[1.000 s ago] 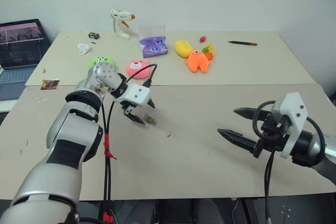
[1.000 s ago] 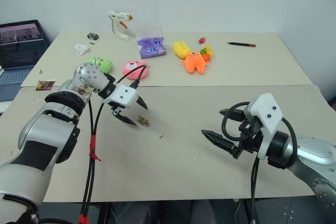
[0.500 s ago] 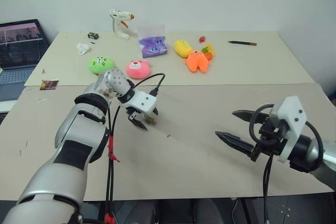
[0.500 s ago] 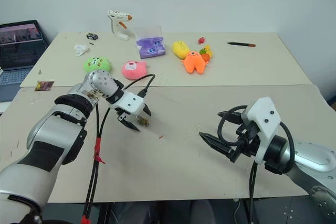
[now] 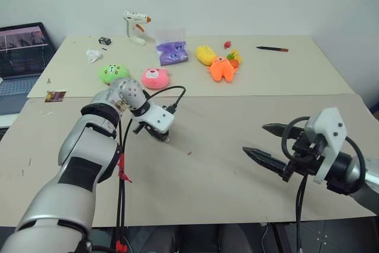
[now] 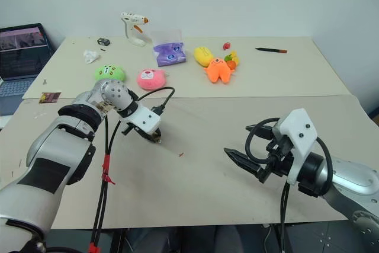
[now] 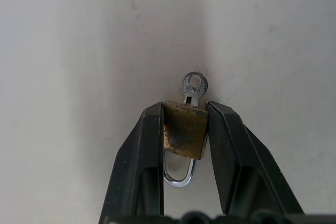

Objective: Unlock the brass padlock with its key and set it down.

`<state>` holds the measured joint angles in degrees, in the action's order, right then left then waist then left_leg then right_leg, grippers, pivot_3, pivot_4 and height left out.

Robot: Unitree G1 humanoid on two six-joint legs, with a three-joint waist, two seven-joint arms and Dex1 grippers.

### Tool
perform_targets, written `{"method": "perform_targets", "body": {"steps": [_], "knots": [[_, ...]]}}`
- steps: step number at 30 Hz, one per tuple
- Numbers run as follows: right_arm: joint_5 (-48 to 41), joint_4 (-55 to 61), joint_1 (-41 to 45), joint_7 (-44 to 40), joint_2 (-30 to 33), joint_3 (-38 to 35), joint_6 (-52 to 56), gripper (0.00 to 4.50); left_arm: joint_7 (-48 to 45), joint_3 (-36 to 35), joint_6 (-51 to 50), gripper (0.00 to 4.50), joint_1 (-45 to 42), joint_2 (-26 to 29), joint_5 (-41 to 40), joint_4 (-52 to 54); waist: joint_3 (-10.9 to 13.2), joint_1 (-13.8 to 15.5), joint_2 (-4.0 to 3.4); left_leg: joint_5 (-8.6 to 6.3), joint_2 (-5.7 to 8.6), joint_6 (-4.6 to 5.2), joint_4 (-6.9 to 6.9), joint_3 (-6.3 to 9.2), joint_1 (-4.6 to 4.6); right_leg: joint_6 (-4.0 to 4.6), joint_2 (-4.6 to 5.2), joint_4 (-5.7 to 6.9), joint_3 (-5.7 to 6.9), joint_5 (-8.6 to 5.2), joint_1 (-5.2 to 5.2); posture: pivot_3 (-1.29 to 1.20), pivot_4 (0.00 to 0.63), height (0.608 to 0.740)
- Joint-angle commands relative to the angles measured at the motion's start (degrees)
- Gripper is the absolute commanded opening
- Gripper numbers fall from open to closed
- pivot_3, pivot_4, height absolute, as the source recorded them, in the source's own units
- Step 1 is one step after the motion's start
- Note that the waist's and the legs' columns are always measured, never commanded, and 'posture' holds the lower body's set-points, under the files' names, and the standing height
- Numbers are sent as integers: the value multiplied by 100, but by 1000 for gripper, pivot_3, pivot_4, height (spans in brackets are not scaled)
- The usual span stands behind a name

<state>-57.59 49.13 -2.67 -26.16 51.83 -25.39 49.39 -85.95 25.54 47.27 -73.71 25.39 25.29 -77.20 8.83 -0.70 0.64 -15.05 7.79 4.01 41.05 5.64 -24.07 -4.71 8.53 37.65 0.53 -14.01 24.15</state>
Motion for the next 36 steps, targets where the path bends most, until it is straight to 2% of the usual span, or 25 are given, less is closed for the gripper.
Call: {"method": "perform_targets", "body": {"steps": [1,5,10,13,16,18,23,25,26,31,32,36], "knots": [[-23,44,147,-7,66,-46,-141,4500,3,-200,-195,717,-46,19,-149,14,0,-1,0,0,0,0,0,-1,0,0,0,0,0,0,1,0,150,740],[24,36,188,-6,28,54,-154,4500,-405,-886,-1718,717,-33,-254,-844,1,0,5,1,-1,2,1,1,0,-3,-1,0,2,3,0,4,0,150,740],[138,33,172,0,-51,199,-200,4500,-566,-1003,-2895,717,565,-385,-1160,556,0,-12,0,-3,5,6,6,0,1,-5,0,12,7,-3,2,0,150,740],[188,44,200,22,-105,297,-221,4500,-655,-751,-3582,717,1603,-82,-1465,2228,-2,-46,-3,-3,3,6,8,-1,6,-5,0,33,2,-3,7,0,150,740],[217,51,192,15,-135,319,-247,4500,-249,-750,-4003,717,2610,342,-1268,4108,-11,-59,-6,-4,-2,4,-9,-2,38,-4,2,32,-20,-3,-7,0,150,740],[238,56,171,12,-138,307,-263,4500,269,-792,-4303,717,3114,526,-1101,5077,-16,-48,-6,-4,-2,3,-21,-2,56,-4,-3,19,-51,-3,-10,0,150,740],[289,9,241,24,-169,396,-293,4500,964,-857,-5908,717,4182,644,-1052,7073,-31,-11,-20,-14,5,17,-37,-3,96,-4,-20,-15,-108,-3,-11,0,150,740],[305,-27,320,20,-181,467,-301,4500,1143,-863,-6308,1709,4324,638,-1082,7368,-34,6,-24,-22,6,29,-39,-4,111,-4,-24,-17,-112,-3,-5,0,150,740],[310,-41,367,17,-185,507,-304,4500,1172,-891,-6560,1952,4378,635,-1168,7490,-35,15,-25,-23,7,30,-43,-4,118,-4,-24,-21,-114,-3,-11,0,150,740],[401,-189,543,-76,-181,666,-338,4500,1195,-902,-7116,3754,4300,752,-1409,7599,-37,40,-26,-21,8,25,-56,-6,120,-4,-27,-51,-115,-3,-12,0,150,740],[412,-198,566,-85,-185,687,-341,4500,1150,-968,-7230,3990,4211,761,-1544,7581,-37,42,-26,-15,8,15,-63,-6,122,-4,-27,-52,-116,-3,-12,0,150,740],[457,-239,625,-112,-210,748,-350,4500,1095,-1206,-7009,3990,3796,910,-1888,7048,-36,61,-25,-4,10,-4,-76,-8,114,-4,-25,-54,-119,-3,-1,0,150,740]]}}
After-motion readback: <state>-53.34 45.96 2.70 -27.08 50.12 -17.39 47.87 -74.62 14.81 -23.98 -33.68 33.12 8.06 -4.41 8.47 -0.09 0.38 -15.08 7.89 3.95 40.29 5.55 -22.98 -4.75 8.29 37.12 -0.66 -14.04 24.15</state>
